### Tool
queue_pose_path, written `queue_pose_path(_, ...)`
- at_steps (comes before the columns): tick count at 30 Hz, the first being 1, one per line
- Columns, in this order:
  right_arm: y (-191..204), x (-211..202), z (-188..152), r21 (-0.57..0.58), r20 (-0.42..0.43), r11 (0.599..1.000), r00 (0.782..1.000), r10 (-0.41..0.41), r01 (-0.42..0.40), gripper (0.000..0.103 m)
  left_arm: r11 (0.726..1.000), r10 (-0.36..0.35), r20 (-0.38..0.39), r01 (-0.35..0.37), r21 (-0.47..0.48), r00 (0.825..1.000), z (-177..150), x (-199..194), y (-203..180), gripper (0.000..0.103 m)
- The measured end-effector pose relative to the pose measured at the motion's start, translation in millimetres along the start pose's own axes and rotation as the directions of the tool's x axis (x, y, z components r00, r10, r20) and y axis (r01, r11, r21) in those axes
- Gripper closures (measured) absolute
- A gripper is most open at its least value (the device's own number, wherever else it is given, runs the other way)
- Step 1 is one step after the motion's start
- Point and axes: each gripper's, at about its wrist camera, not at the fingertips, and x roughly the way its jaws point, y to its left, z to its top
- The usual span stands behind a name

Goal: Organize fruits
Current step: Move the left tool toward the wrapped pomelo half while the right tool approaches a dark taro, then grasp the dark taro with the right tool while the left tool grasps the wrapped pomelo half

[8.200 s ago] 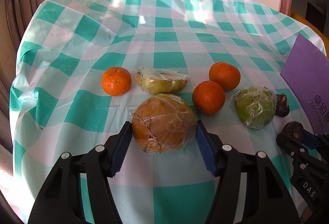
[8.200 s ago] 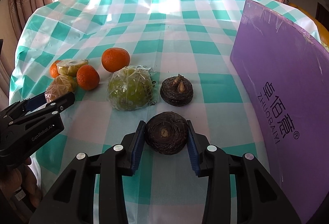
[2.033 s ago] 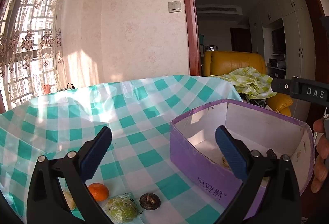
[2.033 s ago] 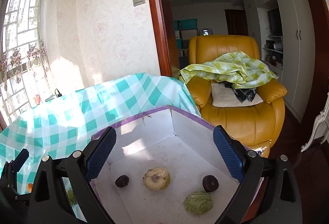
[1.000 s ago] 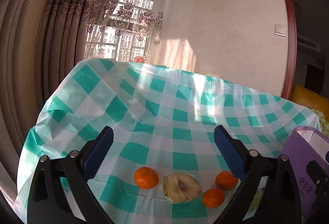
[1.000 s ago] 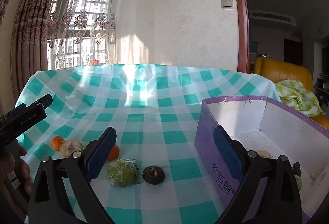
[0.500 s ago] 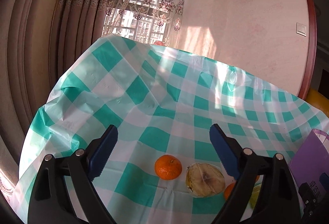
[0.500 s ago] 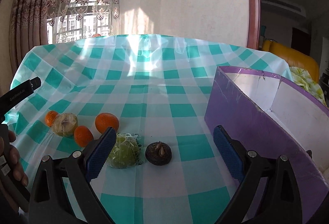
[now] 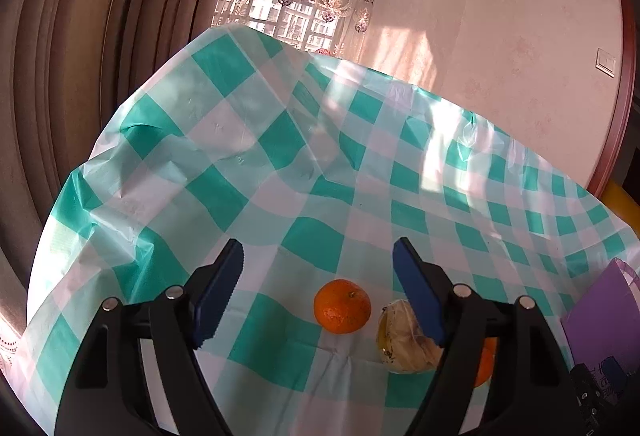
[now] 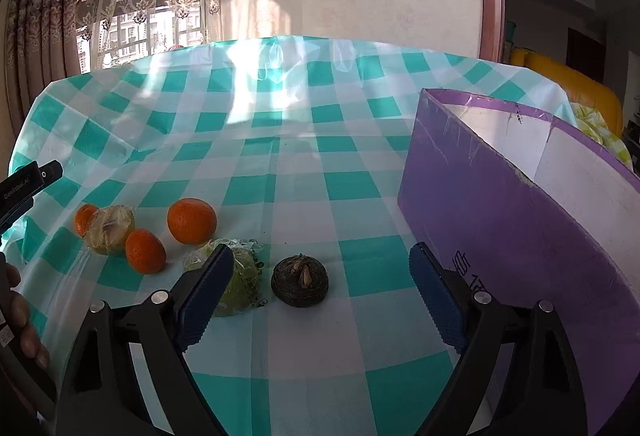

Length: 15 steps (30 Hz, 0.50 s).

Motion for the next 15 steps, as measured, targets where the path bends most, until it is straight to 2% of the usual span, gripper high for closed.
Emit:
queue_pose_path(7,-4.2,25.3,-3.3,0.021,-0.118,1.000,0.993,-0.012,0.014,0.023,1.000,-0.002,-0.062,0.001,-0.006,0.998,-1.9,10.0,1.7,0.033)
queue_pose_path(10,-7.6,36.1,-5.3,0.038,-0.168,0.999,0.986,-0.009,0.016,0.028,0.999,-0.030,-0.104,0.033,0.029,0.994,-3.9,16.3,-5.2,0.033)
queue_pose_path(15,-2.5,40.3,-6.8,0.013,-0.191,1.000,0.982,-0.005,0.007,0.031,0.991,-0.044,-0.178,0.065,0.113,0.983,-10.9,26.2,-22.1,0.033)
